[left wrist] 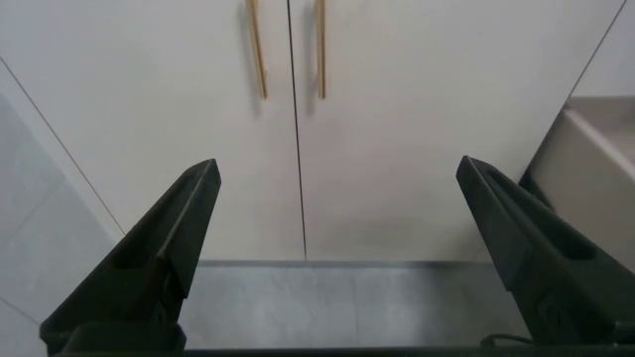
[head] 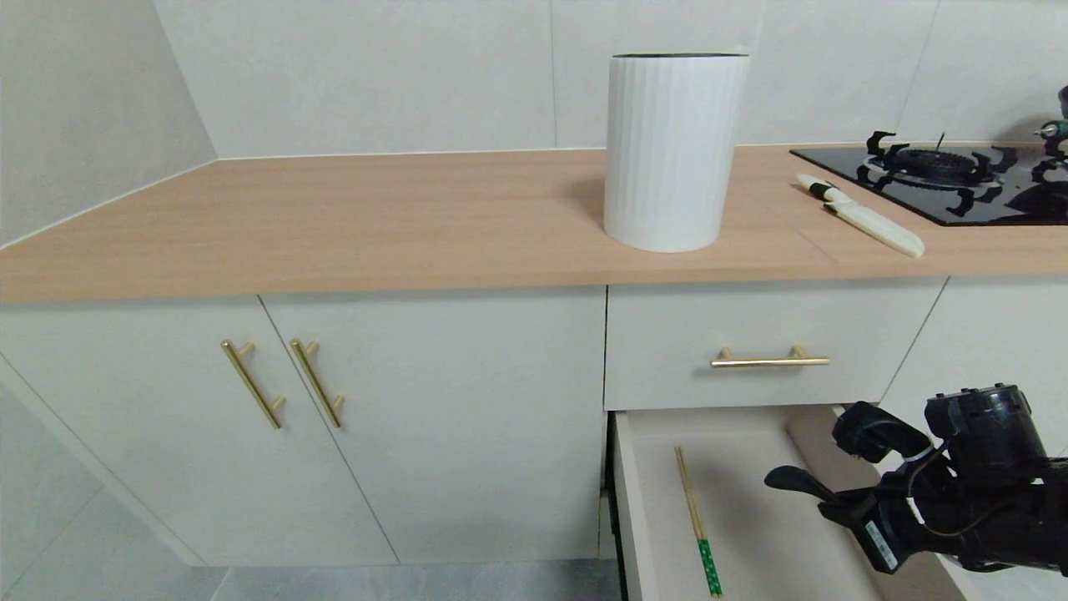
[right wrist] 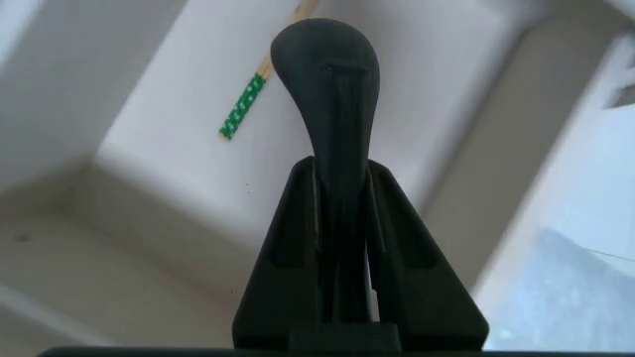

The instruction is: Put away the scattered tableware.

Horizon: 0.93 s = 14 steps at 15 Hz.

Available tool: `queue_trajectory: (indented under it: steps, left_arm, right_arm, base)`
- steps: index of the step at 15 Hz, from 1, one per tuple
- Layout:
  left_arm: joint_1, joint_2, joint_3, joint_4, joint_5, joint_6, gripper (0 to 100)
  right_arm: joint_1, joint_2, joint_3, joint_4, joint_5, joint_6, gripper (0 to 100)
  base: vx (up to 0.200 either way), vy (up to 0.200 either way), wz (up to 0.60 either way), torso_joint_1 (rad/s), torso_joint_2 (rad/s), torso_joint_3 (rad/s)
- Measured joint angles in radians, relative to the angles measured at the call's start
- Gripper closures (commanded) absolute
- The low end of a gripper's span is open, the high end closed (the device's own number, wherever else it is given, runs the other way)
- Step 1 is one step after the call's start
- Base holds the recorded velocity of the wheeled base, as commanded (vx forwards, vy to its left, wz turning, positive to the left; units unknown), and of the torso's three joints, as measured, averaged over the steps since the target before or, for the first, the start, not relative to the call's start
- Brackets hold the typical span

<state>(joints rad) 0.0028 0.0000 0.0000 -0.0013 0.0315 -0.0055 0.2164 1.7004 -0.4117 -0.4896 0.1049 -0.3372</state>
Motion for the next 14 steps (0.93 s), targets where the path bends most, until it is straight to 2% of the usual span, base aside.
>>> queue_trajectory:
  steps: [4,8,12,14]
  left_arm:
    - [0.0,0.0,0.0,0.0,0.0,0.0,0]
    - [0.0,0.0,0.0,0.0,0.0,0.0,0]
    - [0.0,0.0,0.0,0.0,0.0,0.0,0]
    - [0.0,0.0,0.0,0.0,0.0,0.0,0]
  right_arm:
    - [-0.001,0.044,0.009,-0.028,-0.017,0.0,100]
    - [0.0,0.059,0.01,-0.048,-0.025,0.003,100]
    - [0.012,0.08,-0.001,-0.101,-0.071,0.089,100]
    - [0.042,0.11,-0.04,-0.087,-0.21,0.177,100]
  base:
    - [0.0,0.0,0.0,-0.073,0.35,0.268]
    - [0.0,0.0,0.0,-0.007,0.04,0.022]
    - [0.0,0.0,0.0,0.0,0.0,0.0]
    - [0.0,0.0,0.0,0.0,0.0,0.0]
